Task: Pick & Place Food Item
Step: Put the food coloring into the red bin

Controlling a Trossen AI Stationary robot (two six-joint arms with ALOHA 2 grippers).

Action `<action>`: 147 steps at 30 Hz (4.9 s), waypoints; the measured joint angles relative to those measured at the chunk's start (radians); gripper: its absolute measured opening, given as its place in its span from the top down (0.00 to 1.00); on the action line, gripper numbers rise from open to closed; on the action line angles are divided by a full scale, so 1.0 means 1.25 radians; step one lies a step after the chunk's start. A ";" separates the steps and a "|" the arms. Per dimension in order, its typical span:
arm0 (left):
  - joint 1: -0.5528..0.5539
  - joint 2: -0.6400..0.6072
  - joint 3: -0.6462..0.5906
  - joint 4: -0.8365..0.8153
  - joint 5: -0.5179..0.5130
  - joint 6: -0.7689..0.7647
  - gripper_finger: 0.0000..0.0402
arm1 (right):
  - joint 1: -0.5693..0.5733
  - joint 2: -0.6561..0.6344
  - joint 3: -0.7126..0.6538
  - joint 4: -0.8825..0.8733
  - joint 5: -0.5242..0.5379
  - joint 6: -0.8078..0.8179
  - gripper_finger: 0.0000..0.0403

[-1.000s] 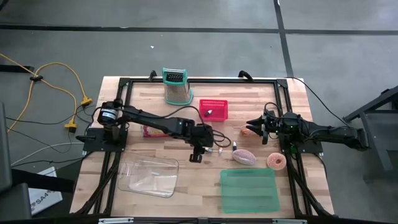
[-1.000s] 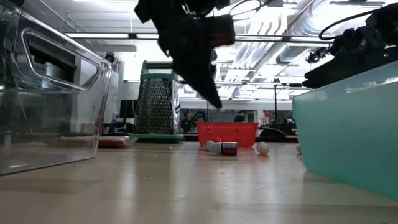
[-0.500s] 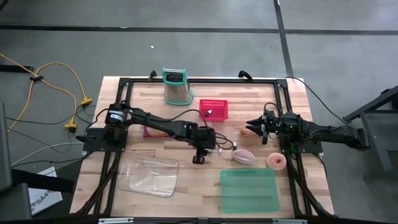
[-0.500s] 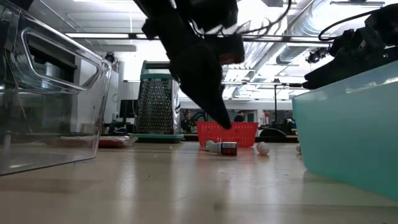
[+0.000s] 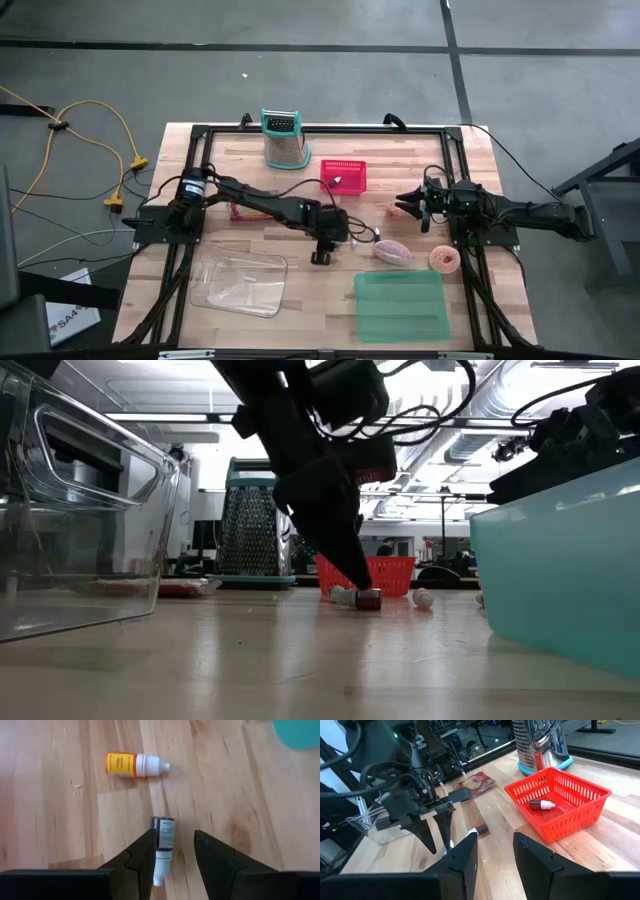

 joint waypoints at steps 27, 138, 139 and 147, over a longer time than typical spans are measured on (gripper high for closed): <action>0.005 0.031 0.000 0.005 0.001 -0.002 0.68 | 0.000 0.000 0.000 0.000 0.001 0.000 0.72; 0.350 -0.047 0.001 0.037 0.072 -0.011 0.69 | 0.000 0.000 0.000 -0.001 -0.001 0.000 0.72; 0.350 -0.048 0.001 0.036 0.072 -0.011 0.69 | 0.000 0.000 0.000 -0.001 -0.001 0.000 0.72; 0.343 -0.109 0.000 0.034 0.074 0.017 0.69 | 0.000 0.000 0.000 -0.001 -0.001 0.000 0.72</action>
